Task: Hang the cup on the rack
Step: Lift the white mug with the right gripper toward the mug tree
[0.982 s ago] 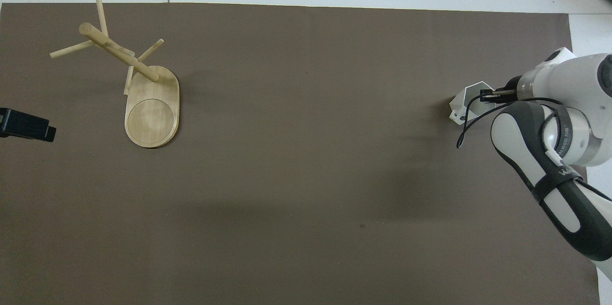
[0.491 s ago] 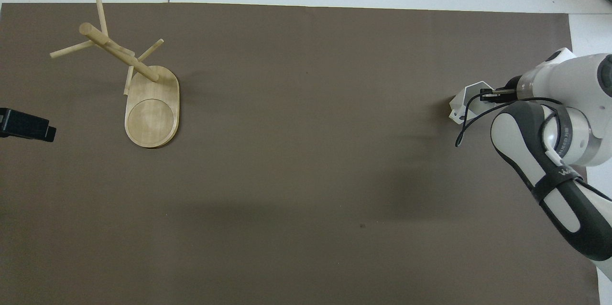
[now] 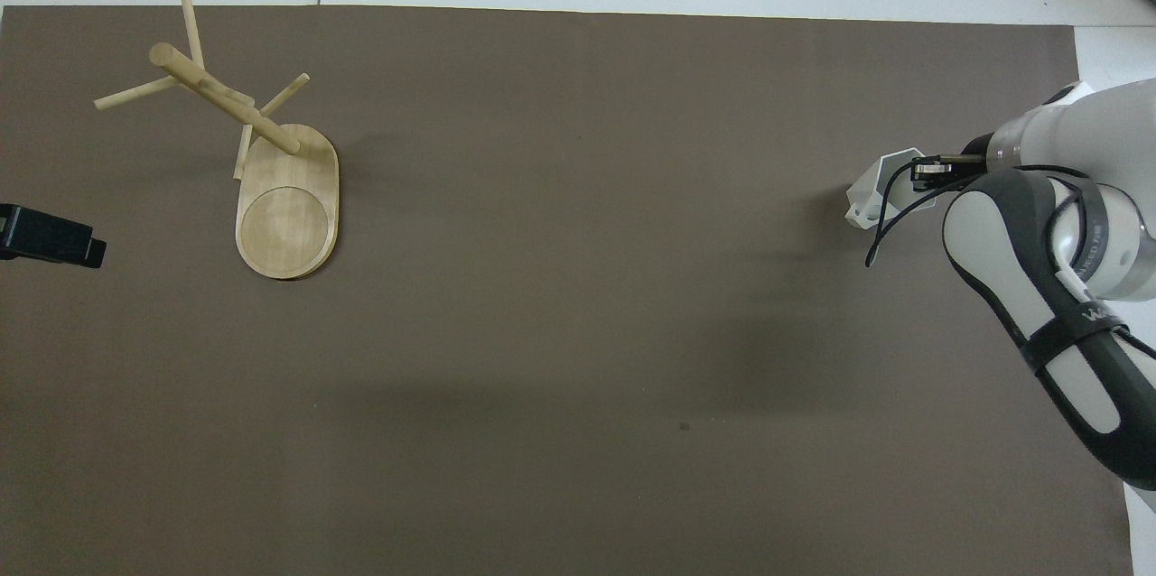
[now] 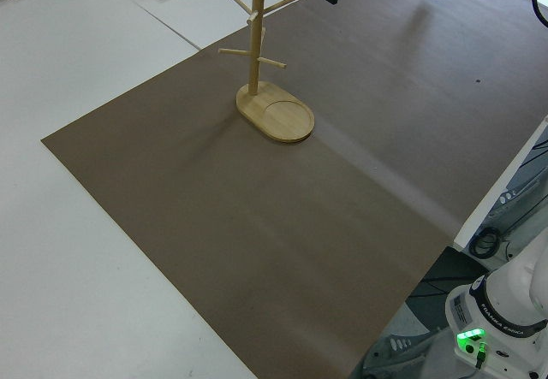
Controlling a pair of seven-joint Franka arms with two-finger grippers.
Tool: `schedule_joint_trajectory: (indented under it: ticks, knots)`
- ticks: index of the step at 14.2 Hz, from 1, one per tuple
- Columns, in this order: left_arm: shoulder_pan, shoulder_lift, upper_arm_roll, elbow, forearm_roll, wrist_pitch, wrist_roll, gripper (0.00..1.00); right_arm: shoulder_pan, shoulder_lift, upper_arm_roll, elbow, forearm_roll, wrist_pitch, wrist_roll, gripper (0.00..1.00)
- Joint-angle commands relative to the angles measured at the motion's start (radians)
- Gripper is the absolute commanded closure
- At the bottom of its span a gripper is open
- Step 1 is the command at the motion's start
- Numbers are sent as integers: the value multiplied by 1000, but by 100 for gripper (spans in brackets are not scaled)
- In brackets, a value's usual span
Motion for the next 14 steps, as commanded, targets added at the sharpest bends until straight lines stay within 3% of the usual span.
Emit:
schedule_joint_trajectory:
  ticks: [1,5,14]
  knots:
    - [-2,-23,3,-23,15,-1,0,0,2,-3,6,24,56,-50,37,100]
    - [-1,-23,8,-31,15,-1,0,0,3,-29,22,27,184,-97,40,100]
    - [4,-26,6,-32,12,5,-55,0,2,-71,144,113,230,-252,235,100]
